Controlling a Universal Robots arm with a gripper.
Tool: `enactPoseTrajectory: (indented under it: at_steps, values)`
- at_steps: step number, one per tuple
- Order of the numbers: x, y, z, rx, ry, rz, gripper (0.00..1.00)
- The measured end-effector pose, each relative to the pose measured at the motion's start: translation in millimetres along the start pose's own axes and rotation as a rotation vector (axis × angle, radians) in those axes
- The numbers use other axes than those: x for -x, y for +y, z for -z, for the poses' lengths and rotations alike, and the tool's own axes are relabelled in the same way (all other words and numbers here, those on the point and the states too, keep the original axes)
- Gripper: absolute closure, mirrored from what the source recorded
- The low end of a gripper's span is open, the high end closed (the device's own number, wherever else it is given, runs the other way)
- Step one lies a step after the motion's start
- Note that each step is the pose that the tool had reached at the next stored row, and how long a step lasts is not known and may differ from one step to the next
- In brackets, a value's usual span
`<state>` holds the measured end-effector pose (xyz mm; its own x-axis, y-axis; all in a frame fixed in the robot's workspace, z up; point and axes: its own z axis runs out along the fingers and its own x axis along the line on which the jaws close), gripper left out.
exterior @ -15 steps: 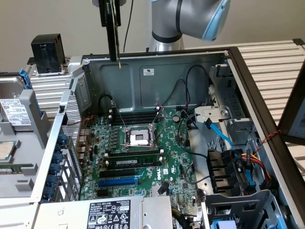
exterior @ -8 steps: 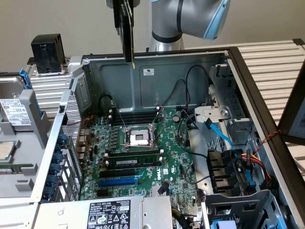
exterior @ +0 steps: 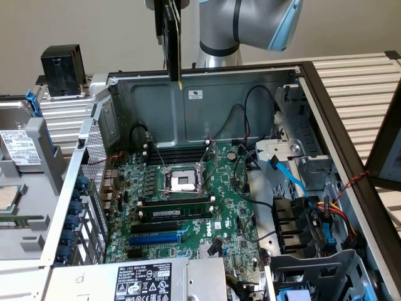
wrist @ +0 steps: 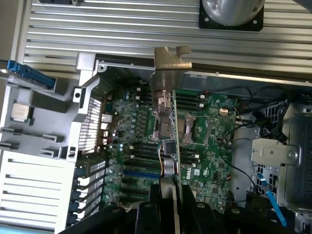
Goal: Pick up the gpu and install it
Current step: 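Pick up the gpu and move the gpu toward the slot, then insert the gpu into the slot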
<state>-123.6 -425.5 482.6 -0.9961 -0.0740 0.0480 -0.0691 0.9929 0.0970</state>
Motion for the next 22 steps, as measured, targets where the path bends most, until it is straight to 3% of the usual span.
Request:
enactPoseTrajectory:
  at_steps: [11, 19, 22]
  values:
    - [0.1, 0.5, -0.2, -0.0001, 0.0001, 0.001, 0.71]
    - [0.0, 0.4, -0.5, -0.0050, 0.0135, 0.141, 0.71]
    - [0.1, 0.4, -0.6, -0.0040, 0.0185, 0.196, 0.71]
